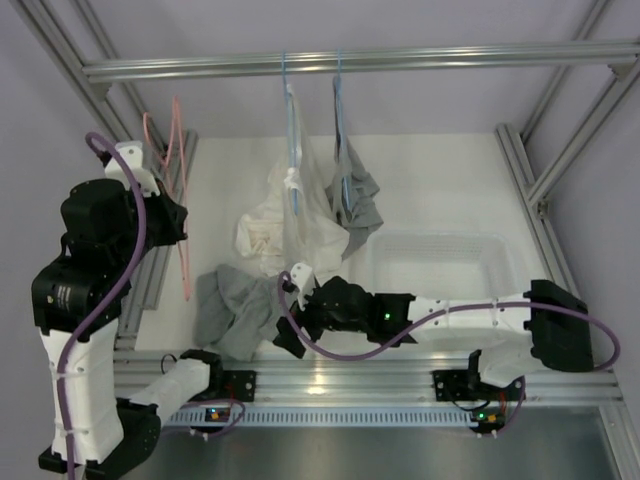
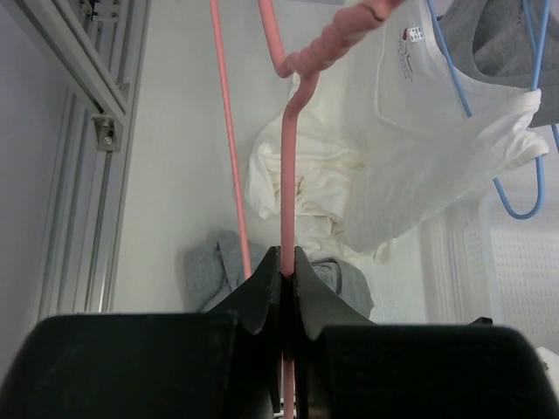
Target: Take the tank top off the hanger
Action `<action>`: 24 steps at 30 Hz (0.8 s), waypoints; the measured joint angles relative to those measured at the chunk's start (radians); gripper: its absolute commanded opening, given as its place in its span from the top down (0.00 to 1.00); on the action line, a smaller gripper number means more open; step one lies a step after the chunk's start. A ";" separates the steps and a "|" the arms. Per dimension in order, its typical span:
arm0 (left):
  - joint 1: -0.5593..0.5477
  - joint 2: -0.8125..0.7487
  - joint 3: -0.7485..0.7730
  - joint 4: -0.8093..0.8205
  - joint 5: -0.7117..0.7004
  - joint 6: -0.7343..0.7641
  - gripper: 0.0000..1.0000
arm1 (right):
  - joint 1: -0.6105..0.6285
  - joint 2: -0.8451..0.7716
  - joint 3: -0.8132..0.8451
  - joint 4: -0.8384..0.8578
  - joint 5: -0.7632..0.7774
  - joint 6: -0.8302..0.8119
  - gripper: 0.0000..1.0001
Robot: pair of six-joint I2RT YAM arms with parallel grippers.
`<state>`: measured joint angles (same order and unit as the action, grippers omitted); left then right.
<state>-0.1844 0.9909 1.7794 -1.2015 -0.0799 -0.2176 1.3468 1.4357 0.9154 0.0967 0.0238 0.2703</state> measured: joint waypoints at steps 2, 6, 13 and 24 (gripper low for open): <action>0.000 0.003 0.023 -0.017 -0.016 0.008 1.00 | 0.000 -0.026 -0.005 0.000 0.008 -0.002 0.01; 0.000 0.060 0.047 -0.004 -0.067 0.040 1.00 | 0.002 -0.070 -0.012 -0.007 0.008 -0.006 0.01; 0.031 0.311 0.138 0.075 0.004 0.098 1.00 | 0.016 -0.182 -0.045 -0.016 -0.004 -0.005 0.01; 0.369 0.461 0.225 0.125 0.300 0.104 1.00 | 0.067 -0.319 -0.072 -0.041 -0.010 -0.010 0.01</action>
<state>0.1841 1.4521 2.0045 -1.0763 0.2203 -0.1139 1.4139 1.1168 0.8429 0.0555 0.0139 0.2604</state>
